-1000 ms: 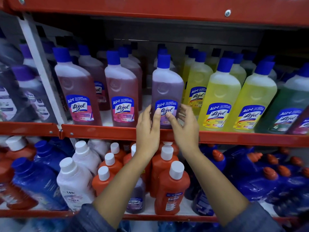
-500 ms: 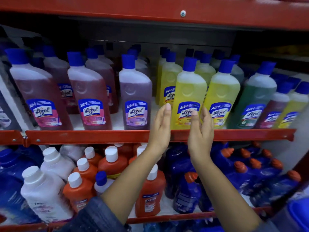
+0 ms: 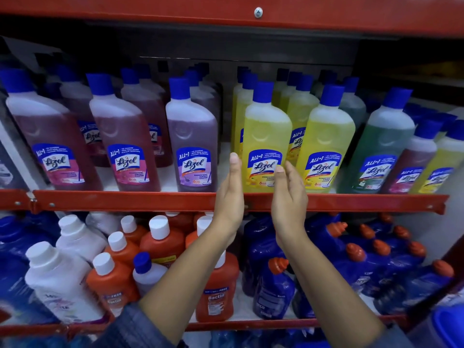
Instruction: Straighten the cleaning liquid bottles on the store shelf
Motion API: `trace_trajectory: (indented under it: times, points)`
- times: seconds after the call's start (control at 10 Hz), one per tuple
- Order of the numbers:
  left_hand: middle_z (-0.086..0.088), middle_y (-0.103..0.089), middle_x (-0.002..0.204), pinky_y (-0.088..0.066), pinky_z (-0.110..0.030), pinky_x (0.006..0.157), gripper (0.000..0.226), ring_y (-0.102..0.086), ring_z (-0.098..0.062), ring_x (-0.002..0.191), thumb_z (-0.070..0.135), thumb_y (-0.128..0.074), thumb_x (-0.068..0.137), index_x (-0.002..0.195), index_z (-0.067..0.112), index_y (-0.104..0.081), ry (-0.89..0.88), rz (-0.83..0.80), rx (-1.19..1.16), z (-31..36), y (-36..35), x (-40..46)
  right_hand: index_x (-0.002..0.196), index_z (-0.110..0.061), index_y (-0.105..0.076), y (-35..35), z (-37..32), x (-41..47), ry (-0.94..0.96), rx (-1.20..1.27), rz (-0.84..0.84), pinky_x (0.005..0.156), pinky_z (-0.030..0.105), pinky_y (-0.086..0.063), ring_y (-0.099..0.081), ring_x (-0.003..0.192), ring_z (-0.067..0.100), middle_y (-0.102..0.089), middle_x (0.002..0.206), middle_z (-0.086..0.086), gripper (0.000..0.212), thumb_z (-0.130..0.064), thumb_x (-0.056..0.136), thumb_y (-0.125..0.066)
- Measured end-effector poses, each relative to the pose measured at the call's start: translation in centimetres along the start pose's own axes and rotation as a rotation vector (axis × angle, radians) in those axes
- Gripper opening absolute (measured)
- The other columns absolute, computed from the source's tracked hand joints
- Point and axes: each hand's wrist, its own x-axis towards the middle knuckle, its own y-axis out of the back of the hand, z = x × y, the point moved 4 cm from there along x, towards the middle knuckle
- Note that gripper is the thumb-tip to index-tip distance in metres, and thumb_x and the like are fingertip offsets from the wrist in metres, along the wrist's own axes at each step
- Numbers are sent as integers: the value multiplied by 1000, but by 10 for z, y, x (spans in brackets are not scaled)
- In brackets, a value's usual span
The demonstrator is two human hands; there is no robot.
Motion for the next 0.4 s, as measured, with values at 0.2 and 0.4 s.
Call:
trace_trajectory:
  times: [0.2, 0.4]
  points:
    - [17, -69, 112, -44, -18, 88, 51, -61, 4, 108, 74, -26, 84, 109, 45, -61, -22, 32, -16, -2, 4, -3, 141, -16, -45, -5, -6, -4, 15, 12, -33, 101, 22, -36, -46, 121, 5, -52, 135, -4, 44, -34, 101, -41]
    - [7, -69, 118, -46, -35, 103, 59, -61, -2, 111, 69, -31, 89, 122, 32, -62, -70, 54, -5, -2, 3, -4, 144, -16, -40, -2, -14, -5, 46, -85, -76, 95, 4, -28, -37, 120, -1, -46, 146, 1, 48, -36, 101, -41]
